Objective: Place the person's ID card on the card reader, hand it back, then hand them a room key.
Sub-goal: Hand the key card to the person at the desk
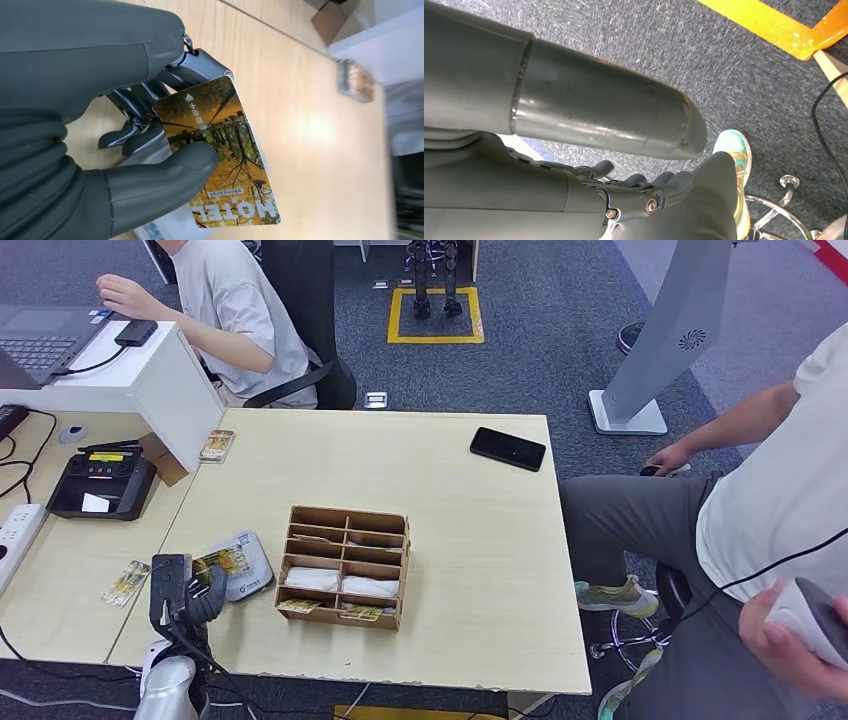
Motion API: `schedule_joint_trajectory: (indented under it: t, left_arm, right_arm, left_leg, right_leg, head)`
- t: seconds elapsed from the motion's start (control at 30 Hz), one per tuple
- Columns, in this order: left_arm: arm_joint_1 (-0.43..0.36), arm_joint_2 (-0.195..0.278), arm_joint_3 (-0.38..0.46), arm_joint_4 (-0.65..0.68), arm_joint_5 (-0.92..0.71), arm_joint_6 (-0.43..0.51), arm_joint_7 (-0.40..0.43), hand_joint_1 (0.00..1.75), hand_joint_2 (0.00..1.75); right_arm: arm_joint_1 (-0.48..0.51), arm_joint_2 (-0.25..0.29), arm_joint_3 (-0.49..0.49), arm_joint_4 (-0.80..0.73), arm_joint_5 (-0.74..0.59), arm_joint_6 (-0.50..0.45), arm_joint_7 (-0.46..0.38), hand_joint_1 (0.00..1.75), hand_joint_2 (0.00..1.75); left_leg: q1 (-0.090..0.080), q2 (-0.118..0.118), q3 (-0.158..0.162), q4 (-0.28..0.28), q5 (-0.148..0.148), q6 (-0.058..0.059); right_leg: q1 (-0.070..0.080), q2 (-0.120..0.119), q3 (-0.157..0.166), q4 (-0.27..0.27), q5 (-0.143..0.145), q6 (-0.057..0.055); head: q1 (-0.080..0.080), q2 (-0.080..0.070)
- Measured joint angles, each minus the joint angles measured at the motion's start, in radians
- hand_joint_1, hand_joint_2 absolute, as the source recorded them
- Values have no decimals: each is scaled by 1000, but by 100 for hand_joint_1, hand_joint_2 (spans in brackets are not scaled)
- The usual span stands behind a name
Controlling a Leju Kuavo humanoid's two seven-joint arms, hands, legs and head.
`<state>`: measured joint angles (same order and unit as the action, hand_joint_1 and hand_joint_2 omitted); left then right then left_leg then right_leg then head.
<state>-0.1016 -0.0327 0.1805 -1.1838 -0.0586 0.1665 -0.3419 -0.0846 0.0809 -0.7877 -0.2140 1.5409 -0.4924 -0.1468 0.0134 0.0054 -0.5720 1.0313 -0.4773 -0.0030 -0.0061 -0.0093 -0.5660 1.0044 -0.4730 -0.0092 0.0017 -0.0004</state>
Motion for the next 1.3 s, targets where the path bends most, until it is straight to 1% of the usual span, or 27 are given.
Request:
schedule_joint_trajectory:
  t: [0.1,0.23,0.43,0.57,0.7,0.77,0.8,0.9,1.0,1.07,1.13,1.2,1.3]
  left_arm:
    - [-10,2,21,-96,165,-17,-15,175,175]
    - [-64,26,45,-183,223,17,-26,175,175]
    - [-152,67,48,-223,228,67,-39,175,175]
    - [-178,74,48,-225,153,137,-72,175,175]
    - [-192,76,48,-224,110,175,-88,175,175]
    - [-200,76,47,-220,41,225,-101,175,175]
    - [-207,77,44,-214,-22,263,-107,175,175]
    - [-240,90,19,-171,-278,393,-117,175,175]
    - [-276,106,-14,-115,-525,486,-121,175,175]
    - [-293,108,-22,-91,-666,512,-133,175,175]
    - [-301,108,-21,-77,-762,519,-148,175,175]
    - [-305,107,-21,-68,-804,521,-157,175,175]
    - [-307,104,-21,-58,-822,523,-162,175,175]
  right_arm:
    - [-1,0,3,0,0,-4,2,0,0]
    - [-3,0,15,0,0,-2,7,0,0]
    - [-9,0,32,0,0,2,13,0,0]
    - [-13,0,45,0,0,4,18,0,0]
    - [-15,0,51,0,0,6,19,0,0]
    - [-16,0,53,0,0,12,19,0,0]
    - [-17,0,54,0,0,16,19,0,0]
    - [-21,0,66,0,0,31,16,0,0]
    - [-28,0,77,0,0,44,9,0,0]
    - [-31,0,83,0,0,49,8,0,0]
    - [-31,0,90,0,0,52,8,0,0]
    - [-31,0,94,0,0,52,8,0,0]
    - [-31,0,96,0,0,52,8,0,0]
  left_leg:
    - [0,0,-2,0,1,0]
    - [0,0,-2,0,1,0]
    - [0,0,-2,0,1,0]
    - [0,0,-2,0,1,0]
    - [-1,0,-2,0,1,0]
    - [-1,0,-2,0,1,0]
    - [-1,0,-2,0,1,0]
    - [-1,0,-3,0,1,0]
    - [0,0,-2,0,2,0]
    - [0,1,-2,0,2,-1]
    - [0,1,-2,0,2,-1]
    - [0,1,-2,0,2,-1]
    - [0,1,-3,0,2,-1]
  right_leg:
    - [0,0,-2,0,1,0]
    - [0,0,-2,0,1,0]
    - [0,0,-2,0,1,0]
    - [0,0,-2,0,1,0]
    - [0,1,-3,0,1,0]
    - [0,1,-3,0,1,0]
    - [0,1,-3,0,1,0]
    - [0,0,-3,0,1,0]
    - [0,1,-3,0,2,-1]
    - [0,1,-3,0,3,-1]
    - [0,2,-4,0,3,-1]
    - [0,2,-4,0,3,-1]
    - [0,2,-4,0,3,-1]
  head:
    - [0,0]
    - [0,0]
    - [0,0]
    - [0,0]
    - [0,0]
    - [0,0]
    - [0,0]
    - [0,0]
    - [0,0]
    - [0,0]
    - [0,0]
    - [0,0]
    - [0,0]
